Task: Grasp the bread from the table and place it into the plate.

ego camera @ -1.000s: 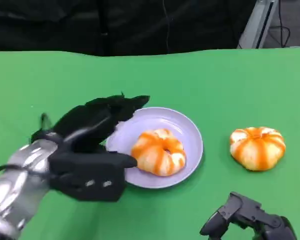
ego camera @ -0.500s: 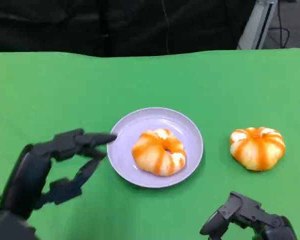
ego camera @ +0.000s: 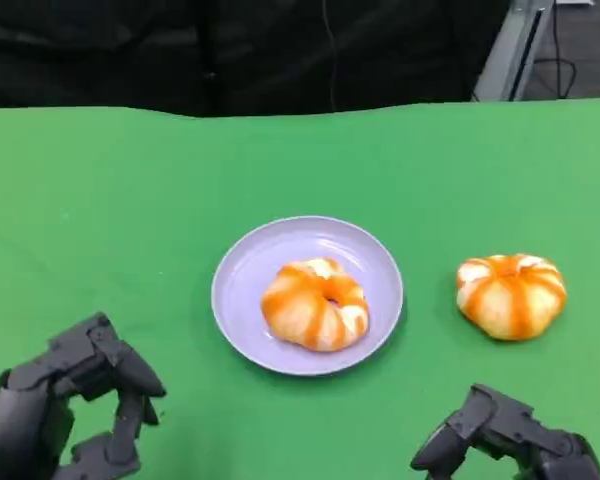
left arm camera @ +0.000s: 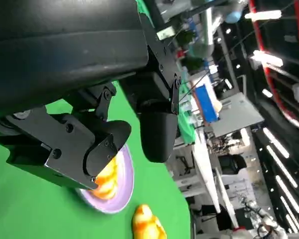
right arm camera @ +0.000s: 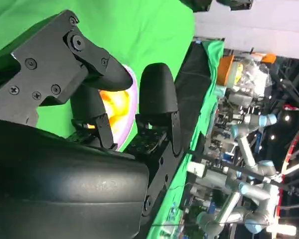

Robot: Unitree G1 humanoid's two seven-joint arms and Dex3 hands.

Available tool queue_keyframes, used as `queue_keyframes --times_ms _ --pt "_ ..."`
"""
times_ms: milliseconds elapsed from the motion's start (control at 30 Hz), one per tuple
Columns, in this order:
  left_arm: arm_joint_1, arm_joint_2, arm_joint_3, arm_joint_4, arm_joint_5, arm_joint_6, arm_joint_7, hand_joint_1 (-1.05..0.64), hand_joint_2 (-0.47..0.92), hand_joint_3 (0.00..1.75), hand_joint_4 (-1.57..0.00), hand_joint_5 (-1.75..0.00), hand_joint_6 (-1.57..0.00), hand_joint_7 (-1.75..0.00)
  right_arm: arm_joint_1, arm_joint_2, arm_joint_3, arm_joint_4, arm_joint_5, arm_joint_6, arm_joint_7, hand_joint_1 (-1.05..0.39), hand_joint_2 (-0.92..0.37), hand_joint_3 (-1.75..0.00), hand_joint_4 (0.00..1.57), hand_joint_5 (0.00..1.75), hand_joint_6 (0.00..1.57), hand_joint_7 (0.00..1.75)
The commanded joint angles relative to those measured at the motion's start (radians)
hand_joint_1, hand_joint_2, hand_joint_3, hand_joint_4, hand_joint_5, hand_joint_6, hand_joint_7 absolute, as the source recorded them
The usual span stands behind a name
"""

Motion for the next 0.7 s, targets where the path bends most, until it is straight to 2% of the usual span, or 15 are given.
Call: queue_keyframes --times_ms 33,133,700 --pt "0.012 -0.005 0.011 -0.014 -0.02 0.035 -0.013 0.03 0.57 1.08 -0.79 -1.75 -0.7 -1.63 0.003 -0.011 -0.013 0.0 0.013 -0.02 0.006 -0.12 -0.37 -1.24 0.71 1.57 0.78 1.29" --pt "0.011 -0.01 0.016 -0.02 -0.027 0.052 -0.018 0.02 0.64 0.94 -0.79 -1.75 -0.7 -1.61 0.003 -0.007 -0.012 -0.001 0.008 -0.021 0.004 -0.12 -0.37 -1.23 0.71 1.57 0.78 1.29" --pt "0.006 -0.01 0.019 -0.032 -0.037 0.095 -0.053 0.0 0.61 0.95 -0.78 -1.75 -0.7 -1.62 -0.007 -0.001 -0.013 0.004 0.004 -0.024 0.0 -0.1 -0.36 -1.25 0.71 1.58 0.77 1.31"
